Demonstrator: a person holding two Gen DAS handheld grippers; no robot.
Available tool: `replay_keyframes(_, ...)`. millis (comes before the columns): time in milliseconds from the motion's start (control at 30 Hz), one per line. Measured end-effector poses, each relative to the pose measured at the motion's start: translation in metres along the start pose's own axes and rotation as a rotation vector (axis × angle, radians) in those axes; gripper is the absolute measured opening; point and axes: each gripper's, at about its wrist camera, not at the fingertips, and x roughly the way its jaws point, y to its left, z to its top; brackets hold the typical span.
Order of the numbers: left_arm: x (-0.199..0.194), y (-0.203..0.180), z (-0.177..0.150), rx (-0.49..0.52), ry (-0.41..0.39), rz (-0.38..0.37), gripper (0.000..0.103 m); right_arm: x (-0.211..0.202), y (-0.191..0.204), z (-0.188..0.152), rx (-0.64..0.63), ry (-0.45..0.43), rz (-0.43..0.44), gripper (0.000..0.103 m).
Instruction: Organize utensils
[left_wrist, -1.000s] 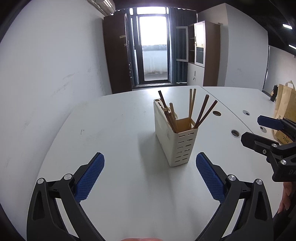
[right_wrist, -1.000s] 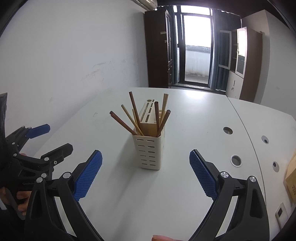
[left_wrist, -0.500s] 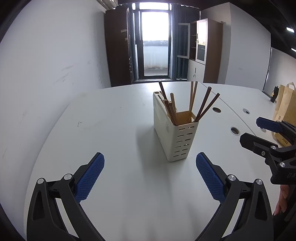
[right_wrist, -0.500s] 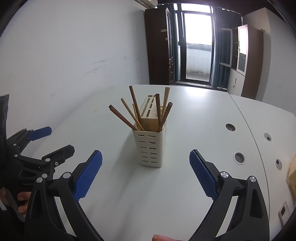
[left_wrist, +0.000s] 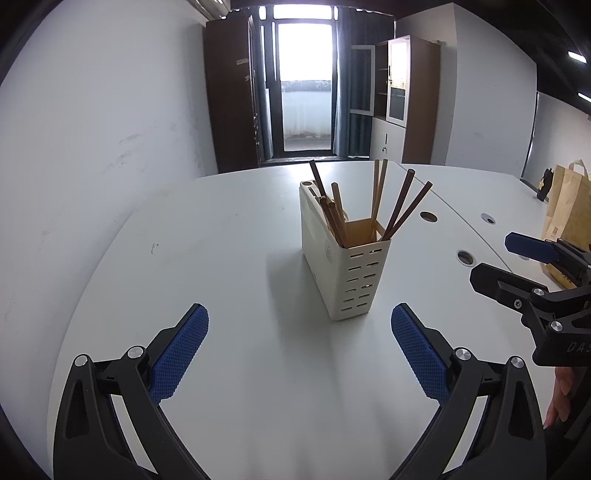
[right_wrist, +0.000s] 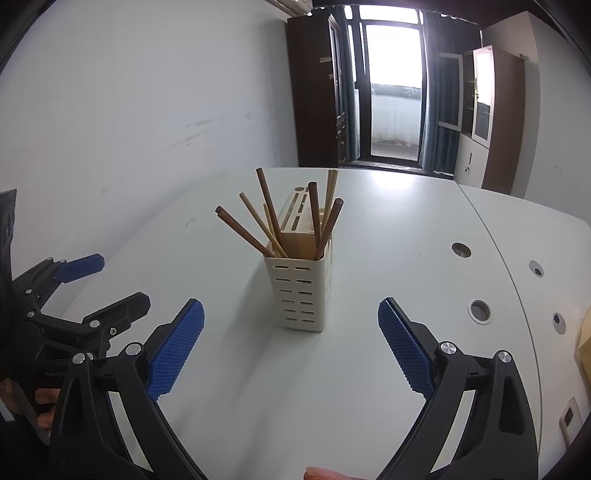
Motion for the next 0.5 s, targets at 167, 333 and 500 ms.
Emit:
replay_keyframes(167,-0.0014,-0.0015,-0.0011,0.000,0.001,-0.005,0.097,-0.0003,-0.0013,-0.0011,0.007,-0.007,-0.001,0.096)
replay_keyframes(333,-0.0022,-0.0040,-0.0022,0.004,0.003,-0.011,0.097,-0.0022,-0.0021,-0.0029,0.009,-0.015,0.000,0.096)
replay_keyframes(500,-0.0018,-0.0048,-0.0028,0.001,0.006,-0.009,0.097,-0.0011,-0.0009,-0.0026,0.014,-0.014,0.003,0.096)
